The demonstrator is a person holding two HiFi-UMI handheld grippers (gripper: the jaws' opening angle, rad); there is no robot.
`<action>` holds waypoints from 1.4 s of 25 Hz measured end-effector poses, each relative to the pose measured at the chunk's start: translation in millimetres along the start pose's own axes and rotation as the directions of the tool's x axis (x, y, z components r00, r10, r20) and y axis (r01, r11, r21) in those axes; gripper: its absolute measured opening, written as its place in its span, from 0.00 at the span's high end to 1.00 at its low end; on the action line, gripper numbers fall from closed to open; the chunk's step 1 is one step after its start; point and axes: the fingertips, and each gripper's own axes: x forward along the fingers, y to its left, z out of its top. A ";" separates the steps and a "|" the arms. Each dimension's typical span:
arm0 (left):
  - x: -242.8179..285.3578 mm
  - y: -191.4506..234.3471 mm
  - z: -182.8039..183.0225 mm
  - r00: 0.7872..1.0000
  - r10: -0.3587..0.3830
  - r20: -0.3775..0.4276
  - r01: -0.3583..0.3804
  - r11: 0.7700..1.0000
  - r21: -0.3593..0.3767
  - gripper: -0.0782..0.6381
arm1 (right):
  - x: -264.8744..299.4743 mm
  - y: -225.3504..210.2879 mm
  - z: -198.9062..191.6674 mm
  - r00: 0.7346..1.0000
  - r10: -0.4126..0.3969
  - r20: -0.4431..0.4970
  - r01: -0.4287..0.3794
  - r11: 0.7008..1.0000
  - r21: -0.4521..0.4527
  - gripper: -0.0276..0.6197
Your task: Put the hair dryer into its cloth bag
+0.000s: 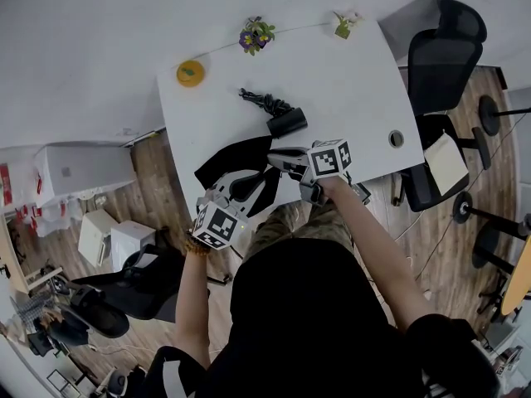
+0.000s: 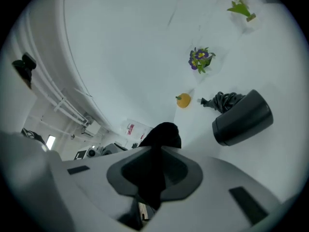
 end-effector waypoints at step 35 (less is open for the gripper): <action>2.6 11.7 4.2 0.999 0.032 -0.023 -0.032 0.999 -0.015 0.81 | -45.9 -57.9 -56.7 0.928 -0.304 -0.216 0.321 0.946 0.047 0.87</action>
